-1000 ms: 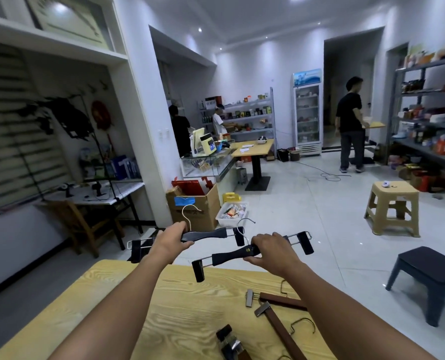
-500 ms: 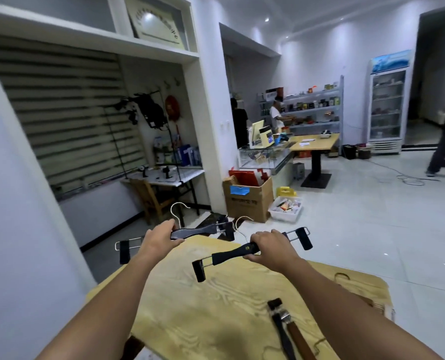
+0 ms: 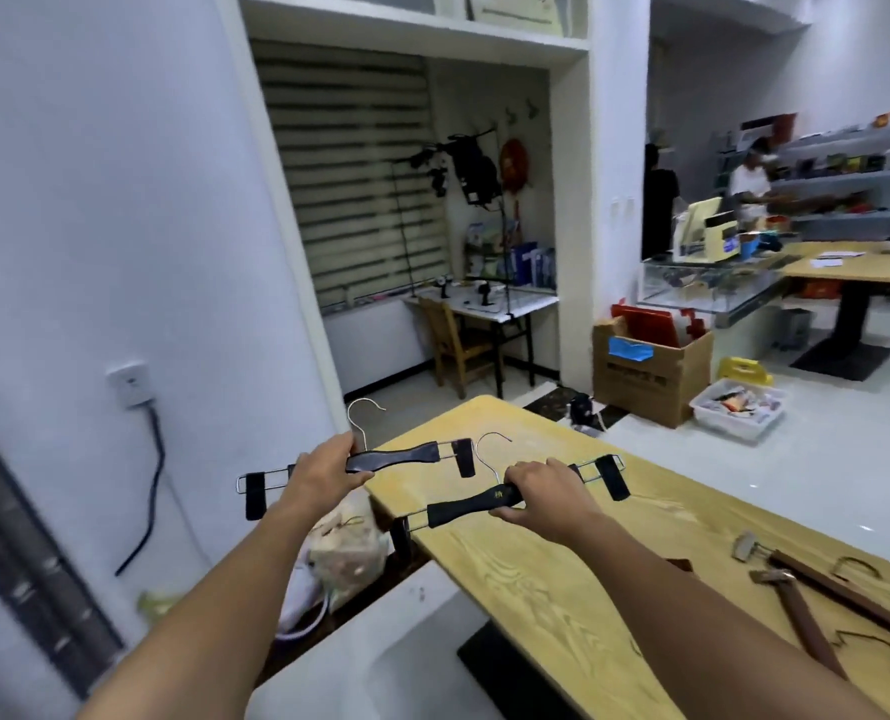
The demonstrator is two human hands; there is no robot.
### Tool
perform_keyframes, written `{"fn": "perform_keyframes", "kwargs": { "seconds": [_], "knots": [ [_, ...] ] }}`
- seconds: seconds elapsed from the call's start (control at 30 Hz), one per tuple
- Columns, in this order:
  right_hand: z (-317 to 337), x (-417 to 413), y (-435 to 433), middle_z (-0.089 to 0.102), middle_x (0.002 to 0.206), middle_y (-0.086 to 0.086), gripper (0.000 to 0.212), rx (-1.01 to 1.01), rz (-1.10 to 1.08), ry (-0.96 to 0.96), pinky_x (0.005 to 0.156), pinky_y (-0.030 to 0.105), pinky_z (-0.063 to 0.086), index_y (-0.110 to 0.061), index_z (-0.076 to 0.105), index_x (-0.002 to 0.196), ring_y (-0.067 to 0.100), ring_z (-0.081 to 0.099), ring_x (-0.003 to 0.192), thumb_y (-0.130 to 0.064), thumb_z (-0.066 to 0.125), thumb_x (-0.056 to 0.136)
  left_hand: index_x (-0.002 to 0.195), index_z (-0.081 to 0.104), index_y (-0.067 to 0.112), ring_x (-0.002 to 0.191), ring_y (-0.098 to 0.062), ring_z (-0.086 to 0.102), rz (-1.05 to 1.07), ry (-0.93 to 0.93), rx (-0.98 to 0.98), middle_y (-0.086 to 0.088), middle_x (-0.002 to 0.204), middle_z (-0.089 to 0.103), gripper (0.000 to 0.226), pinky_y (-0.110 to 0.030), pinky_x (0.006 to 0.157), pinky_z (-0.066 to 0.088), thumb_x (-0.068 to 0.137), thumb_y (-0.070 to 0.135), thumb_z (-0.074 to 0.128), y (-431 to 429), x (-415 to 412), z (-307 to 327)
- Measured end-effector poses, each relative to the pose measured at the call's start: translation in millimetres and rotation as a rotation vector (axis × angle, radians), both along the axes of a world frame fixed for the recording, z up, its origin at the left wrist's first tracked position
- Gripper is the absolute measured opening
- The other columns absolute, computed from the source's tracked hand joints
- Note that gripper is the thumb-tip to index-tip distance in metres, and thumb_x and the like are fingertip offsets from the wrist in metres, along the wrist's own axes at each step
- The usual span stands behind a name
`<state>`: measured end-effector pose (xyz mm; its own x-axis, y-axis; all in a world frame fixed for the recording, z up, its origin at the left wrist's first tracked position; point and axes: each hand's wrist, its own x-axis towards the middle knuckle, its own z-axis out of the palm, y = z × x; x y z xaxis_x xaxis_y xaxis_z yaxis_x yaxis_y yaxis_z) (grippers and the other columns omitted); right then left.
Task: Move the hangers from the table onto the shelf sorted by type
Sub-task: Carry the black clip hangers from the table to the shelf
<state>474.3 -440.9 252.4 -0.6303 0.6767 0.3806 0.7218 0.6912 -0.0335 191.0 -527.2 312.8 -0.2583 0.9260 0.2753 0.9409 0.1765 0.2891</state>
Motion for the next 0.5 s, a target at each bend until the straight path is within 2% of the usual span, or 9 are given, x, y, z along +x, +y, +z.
{"fn": "perform_keyframes", "kwargs": {
  "seconds": [0.27,0.4,0.5],
  "knots": [
    [-5,-106,-33,0.064,0.103,-0.003,0.036,-0.01,0.288,-0.04,0.08,0.031,0.035,-0.022,0.054,0.095,0.02,0.059,0.093,-0.058,0.051,0.087,0.086,0.042,0.021,0.08,-0.023,0.05,0.291,-0.026,-0.013,0.005,0.081,0.052,0.028,-0.034,0.075,0.037,0.084,0.032,0.067,-117,-74,-15],
    [-2,-155,-57,0.064,0.105,-0.002,0.037,-0.035,0.422,-0.039,0.085,0.032,0.036,-0.022,0.056,0.097,0.021,0.059,0.099,-0.056,0.053,0.086,0.086,0.044,0.02,0.087,-0.027,0.057,0.446,-0.022,-0.014,0.004,0.083,0.053,0.026,-0.034,0.073,0.038,0.083,0.031,0.068,-175,-95,-13],
    [-1,-185,-77,0.065,0.104,-0.002,0.037,-0.038,0.525,-0.032,0.085,0.032,0.036,-0.021,0.057,0.097,0.021,0.059,0.1,-0.055,0.053,0.086,0.092,0.049,0.019,0.091,-0.025,0.059,0.546,0.001,-0.036,0.005,0.086,0.053,0.023,-0.036,0.079,0.042,0.084,0.03,0.067,-216,-100,-12]
  ]
}}
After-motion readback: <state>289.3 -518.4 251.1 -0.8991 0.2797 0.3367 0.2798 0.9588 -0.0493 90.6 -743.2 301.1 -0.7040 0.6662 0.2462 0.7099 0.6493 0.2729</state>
